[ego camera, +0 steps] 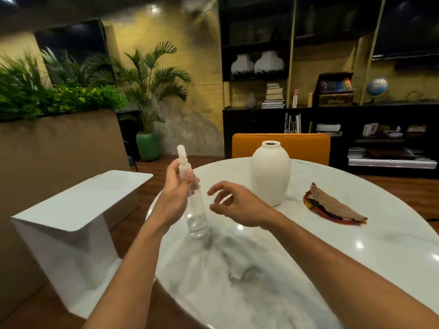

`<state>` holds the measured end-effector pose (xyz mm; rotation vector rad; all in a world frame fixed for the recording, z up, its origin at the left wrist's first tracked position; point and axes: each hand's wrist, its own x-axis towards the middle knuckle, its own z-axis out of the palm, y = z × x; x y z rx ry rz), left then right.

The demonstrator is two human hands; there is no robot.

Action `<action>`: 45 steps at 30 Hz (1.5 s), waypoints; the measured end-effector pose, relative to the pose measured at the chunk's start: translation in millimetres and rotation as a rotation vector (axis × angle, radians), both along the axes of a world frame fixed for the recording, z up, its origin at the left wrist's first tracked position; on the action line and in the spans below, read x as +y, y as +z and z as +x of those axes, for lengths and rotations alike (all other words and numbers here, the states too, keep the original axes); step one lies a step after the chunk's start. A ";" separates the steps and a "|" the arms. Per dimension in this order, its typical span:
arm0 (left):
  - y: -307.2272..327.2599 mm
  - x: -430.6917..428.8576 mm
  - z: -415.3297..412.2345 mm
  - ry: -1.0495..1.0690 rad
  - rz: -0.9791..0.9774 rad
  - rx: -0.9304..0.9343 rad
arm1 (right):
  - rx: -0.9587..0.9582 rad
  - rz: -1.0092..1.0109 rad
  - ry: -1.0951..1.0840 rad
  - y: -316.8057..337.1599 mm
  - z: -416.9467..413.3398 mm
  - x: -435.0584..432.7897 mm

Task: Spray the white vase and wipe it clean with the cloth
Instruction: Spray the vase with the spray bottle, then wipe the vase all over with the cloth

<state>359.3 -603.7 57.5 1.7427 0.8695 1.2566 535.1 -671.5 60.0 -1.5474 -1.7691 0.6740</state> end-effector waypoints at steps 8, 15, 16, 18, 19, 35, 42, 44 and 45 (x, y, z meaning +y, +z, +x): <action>-14.3 13.0 -25.7 0.039 -0.049 0.046 | 0.193 0.031 -0.041 -39.3 -56.5 22.1; -18.6 13.4 -29.6 0.028 -0.054 0.103 | 0.289 0.009 -0.082 -49.2 -60.6 28.5; -18.9 12.9 -30.3 0.028 -0.054 0.112 | 0.293 0.002 -0.080 -50.1 -60.2 27.7; -18.9 10.3 -31.5 0.024 -0.061 0.134 | 0.299 -0.001 -0.077 -51.7 -58.5 25.2; -18.6 7.8 -32.1 0.023 -0.070 0.135 | 0.300 0.003 -0.076 -51.8 -57.2 23.4; 1.6 -102.0 32.5 0.288 0.393 -0.164 | 0.208 0.209 -0.209 -12.3 48.6 -87.8; -12.0 -97.3 127.2 -0.123 0.359 0.327 | 0.043 0.254 -0.489 -12.4 137.6 -127.1; -13.7 -90.7 154.4 -0.209 0.324 0.498 | 0.012 0.232 -0.566 -15.0 163.0 -129.7; -14.3 -87.3 169.4 -0.245 0.325 0.585 | -0.017 0.208 -0.602 -17.2 176.5 -129.3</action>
